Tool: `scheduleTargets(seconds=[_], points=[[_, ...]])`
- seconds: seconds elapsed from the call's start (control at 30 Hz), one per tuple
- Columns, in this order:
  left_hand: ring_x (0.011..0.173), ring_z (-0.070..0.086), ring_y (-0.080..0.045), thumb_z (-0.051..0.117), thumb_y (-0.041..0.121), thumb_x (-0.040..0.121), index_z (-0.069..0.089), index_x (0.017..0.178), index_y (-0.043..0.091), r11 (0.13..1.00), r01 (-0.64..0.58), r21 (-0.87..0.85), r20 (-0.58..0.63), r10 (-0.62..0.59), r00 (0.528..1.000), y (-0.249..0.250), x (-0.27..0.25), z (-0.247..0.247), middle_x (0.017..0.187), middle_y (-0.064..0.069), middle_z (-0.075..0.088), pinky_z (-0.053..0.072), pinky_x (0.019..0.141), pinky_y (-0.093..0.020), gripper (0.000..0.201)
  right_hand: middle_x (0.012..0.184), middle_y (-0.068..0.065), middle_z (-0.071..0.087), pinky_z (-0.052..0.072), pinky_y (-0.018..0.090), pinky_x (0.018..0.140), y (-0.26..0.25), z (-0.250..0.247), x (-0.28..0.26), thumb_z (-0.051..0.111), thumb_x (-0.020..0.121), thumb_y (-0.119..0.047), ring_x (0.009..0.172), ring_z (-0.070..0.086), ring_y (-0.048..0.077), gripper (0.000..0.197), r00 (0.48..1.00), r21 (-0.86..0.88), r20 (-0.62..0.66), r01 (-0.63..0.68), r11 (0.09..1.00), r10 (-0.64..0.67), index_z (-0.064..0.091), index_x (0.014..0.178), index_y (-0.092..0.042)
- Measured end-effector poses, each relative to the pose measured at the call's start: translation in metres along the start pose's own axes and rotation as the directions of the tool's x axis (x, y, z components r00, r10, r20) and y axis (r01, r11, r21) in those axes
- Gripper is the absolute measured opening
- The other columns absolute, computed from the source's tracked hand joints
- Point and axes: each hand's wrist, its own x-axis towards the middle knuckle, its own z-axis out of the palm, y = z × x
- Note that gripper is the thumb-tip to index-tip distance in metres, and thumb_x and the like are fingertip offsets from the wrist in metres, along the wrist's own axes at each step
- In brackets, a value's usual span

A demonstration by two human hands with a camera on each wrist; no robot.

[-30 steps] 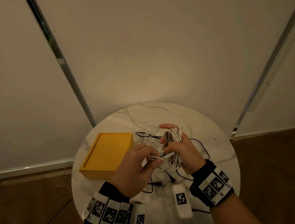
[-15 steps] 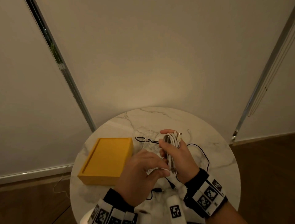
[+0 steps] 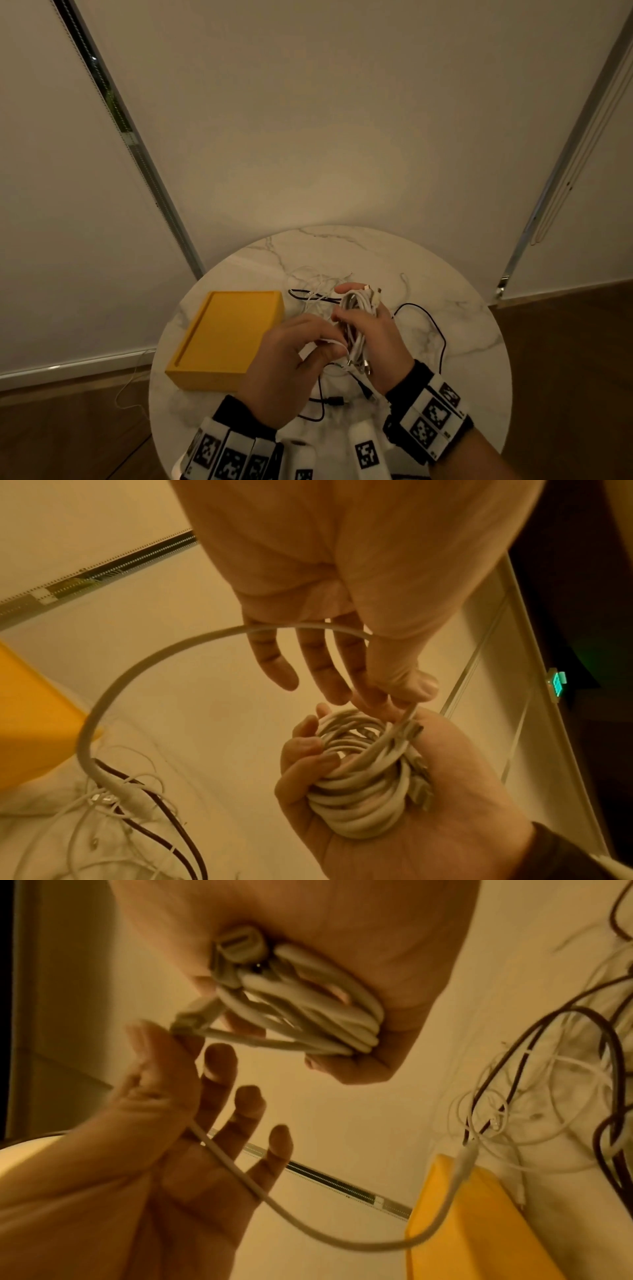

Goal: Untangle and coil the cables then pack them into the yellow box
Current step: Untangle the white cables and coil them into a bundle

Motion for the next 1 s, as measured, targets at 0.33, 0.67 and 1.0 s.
scheduleTargets(seconds=[0.33,0.67,1.0], points=[[0.082,0.067,-0.011,0.08,0.022,0.079,0.069,0.087,0.021,0.995,0.04,-0.093,-0.005,-0.041,0.999,0.003,-0.002,0.003,0.085,0.011,0.07,0.053,0.075,-0.022,0.013,0.079,-0.004,0.059,0.051,0.038,0.074,0.005,0.013,-0.002,0.065,0.085,-0.058,0.075,0.056,0.015,0.048,0.989,-0.232,0.046,0.149,0.961,-0.142,0.061,0.11,-0.018],[0.078,0.068,-0.009,0.077,0.024,0.072,0.069,0.082,0.022,0.988,0.002,-0.157,-0.109,-0.019,0.994,-0.002,-0.003,-0.016,0.083,0.015,0.071,0.054,0.068,-0.022,0.013,0.1,0.016,0.055,0.052,0.019,0.066,0.013,0.016,-0.011,0.077,0.074,-0.064,0.079,0.064,0.003,0.097,0.886,-0.085,0.457,0.127,0.988,-0.074,0.041,0.134,0.003],[0.082,0.064,-0.007,0.086,0.025,0.068,0.068,0.085,0.026,0.998,0.008,0.067,-0.168,0.004,0.986,-0.003,0.001,-0.03,0.088,0.011,0.069,0.049,0.072,-0.016,0.024,0.076,0.005,0.05,0.034,0.041,0.061,0.016,0.018,-0.011,0.059,0.063,0.015,0.067,0.043,0.026,0.053,0.89,-0.25,0.454,0.1,0.963,0.026,0.054,0.111,-0.008]])
